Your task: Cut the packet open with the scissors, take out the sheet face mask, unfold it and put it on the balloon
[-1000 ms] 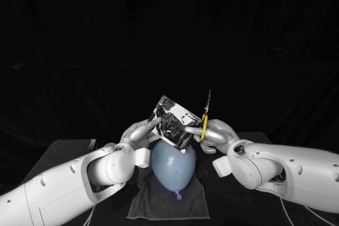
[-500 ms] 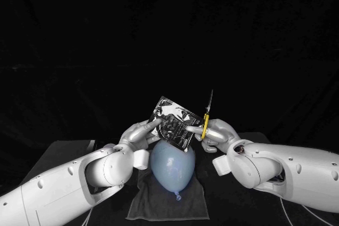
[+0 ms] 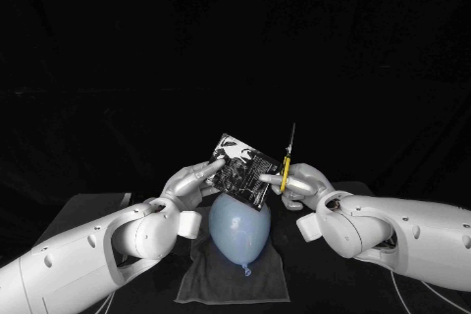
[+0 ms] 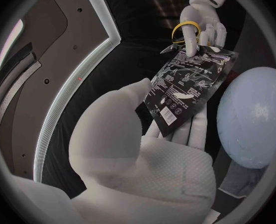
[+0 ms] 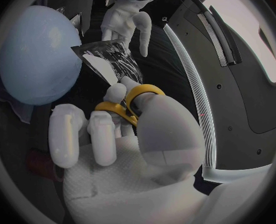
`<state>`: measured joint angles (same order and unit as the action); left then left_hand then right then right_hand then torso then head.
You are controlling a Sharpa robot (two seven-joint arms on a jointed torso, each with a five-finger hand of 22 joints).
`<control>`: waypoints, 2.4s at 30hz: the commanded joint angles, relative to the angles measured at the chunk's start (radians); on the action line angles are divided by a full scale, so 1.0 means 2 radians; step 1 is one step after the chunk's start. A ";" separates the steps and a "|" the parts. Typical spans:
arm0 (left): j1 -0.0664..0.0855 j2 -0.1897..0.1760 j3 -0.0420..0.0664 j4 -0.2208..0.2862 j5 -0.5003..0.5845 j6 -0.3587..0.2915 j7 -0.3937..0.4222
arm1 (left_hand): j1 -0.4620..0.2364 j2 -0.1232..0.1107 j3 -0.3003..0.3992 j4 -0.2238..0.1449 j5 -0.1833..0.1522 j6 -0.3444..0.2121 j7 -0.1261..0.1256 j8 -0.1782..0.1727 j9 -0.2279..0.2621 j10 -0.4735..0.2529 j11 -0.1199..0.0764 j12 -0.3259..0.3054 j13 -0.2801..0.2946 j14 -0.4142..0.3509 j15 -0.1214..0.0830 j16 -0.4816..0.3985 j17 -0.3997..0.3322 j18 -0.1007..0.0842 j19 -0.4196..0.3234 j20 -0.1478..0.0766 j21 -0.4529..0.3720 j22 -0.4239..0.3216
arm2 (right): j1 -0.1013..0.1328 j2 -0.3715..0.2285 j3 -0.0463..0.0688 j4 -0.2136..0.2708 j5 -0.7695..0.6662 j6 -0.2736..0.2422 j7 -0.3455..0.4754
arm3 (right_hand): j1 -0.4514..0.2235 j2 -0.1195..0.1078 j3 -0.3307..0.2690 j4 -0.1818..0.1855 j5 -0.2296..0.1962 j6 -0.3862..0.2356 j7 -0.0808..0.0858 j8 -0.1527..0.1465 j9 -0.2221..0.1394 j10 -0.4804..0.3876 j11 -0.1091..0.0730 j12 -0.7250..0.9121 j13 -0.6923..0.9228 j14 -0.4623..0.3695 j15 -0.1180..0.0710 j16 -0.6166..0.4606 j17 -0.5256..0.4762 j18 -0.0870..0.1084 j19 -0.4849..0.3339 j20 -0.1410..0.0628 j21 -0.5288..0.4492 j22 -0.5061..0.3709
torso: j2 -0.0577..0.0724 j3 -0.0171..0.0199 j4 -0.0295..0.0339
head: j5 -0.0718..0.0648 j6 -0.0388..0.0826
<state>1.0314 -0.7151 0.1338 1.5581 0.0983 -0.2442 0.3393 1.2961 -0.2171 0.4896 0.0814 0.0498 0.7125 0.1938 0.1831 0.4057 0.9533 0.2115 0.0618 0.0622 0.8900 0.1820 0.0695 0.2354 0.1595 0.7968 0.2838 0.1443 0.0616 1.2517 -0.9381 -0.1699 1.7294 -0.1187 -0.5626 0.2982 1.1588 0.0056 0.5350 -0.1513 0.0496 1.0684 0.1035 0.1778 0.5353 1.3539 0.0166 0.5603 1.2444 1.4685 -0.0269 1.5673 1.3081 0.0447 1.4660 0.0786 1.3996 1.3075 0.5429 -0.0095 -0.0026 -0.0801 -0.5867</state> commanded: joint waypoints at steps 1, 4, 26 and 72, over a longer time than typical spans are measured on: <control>0.003 -0.002 0.001 -0.006 -0.084 0.025 -0.015 | -0.002 -0.003 -0.026 0.006 -0.001 -0.014 0.033 -0.007 -0.005 -0.016 0.004 0.002 0.001 -0.019 0.005 0.000 -0.002 -0.010 -0.019 0.003 -0.012 0.002 | 0.002 -0.002 0.001 0.002 -0.033 0.019 -0.021 | 0.027 0.029 0.042 -0.039 0.000 0.000 0.002 0.002 0.000 0.108 0.005 0.505 0.163 0.051 -0.004 0.002 0.131 -0.003 0.009 -0.002 0.002 0.106 | 0.000 0.0000 -0.0005 | -0.001 -0.001; 0.006 -0.002 0.000 -0.012 -0.107 0.027 -0.022 | 0.000 -0.001 -0.058 0.013 -0.001 -0.031 0.038 -0.012 -0.013 -0.029 0.008 0.002 0.001 -0.035 0.009 0.000 -0.004 -0.013 -0.035 0.004 -0.019 0.002 | 0.003 -0.003 0.001 0.003 -0.040 0.023 -0.028 | 0.027 0.029 0.042 -0.040 0.000 0.000 0.002 0.002 0.000 0.108 0.005 0.505 0.163 0.051 -0.004 0.002 0.131 -0.003 0.009 -0.002 0.002 0.106 | 0.000 0.0001 -0.0002 | -0.001 -0.003; 0.062 -0.014 -0.029 -0.066 -0.225 0.125 -0.144 | 0.145 0.082 -0.229 0.062 0.000 0.040 0.028 0.022 -0.013 0.007 -0.008 0.032 0.003 0.030 -0.014 0.064 0.011 0.014 0.074 -0.012 0.027 0.013 | 0.021 -0.013 0.001 0.001 -0.107 0.080 -0.098 | 0.026 0.028 0.043 -0.040 -0.001 0.001 0.002 0.002 0.000 0.108 0.005 0.505 0.163 0.051 -0.004 0.002 0.131 -0.003 0.008 -0.003 0.001 0.106 | 0.000 0.0000 0.0005 | 0.005 -0.009; 0.078 0.000 -0.051 -0.084 -0.110 0.155 -0.154 | 0.158 0.070 -0.291 0.098 -0.001 0.031 -0.013 0.001 -0.037 0.012 -0.029 0.000 0.000 0.000 -0.004 0.018 -0.010 0.009 0.012 0.004 -0.035 0.001 | 0.026 -0.005 0.001 0.003 -0.125 0.068 -0.097 | 0.026 0.028 0.045 -0.041 -0.001 0.001 0.002 0.003 0.000 0.108 0.004 0.505 0.163 0.051 -0.004 0.002 0.131 -0.003 0.009 -0.003 0.002 0.106 | 0.000 -0.0001 -0.0001 | 0.012 -0.011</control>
<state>1.1851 -0.7164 0.0310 1.3911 -0.1628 0.0662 0.0022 1.6017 -0.0803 -0.0869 0.2787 0.0498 0.7786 0.1625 0.1891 0.3333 0.9841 0.1518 0.0660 0.0634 0.8967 0.1753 0.1089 0.2167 0.1781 0.8207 0.2910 0.0764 0.0634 1.3037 -0.9474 -0.1701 1.7297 -0.3557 -0.4303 0.0875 1.1588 0.0056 0.5446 -0.1588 0.0497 1.0716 0.1003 0.1761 0.5343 1.3573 0.0201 0.5603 1.2443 1.4684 -0.0268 1.5669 1.3082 0.0433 1.4643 0.0763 1.3987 1.3073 0.5432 -0.0102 -0.0019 -0.0578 -0.6094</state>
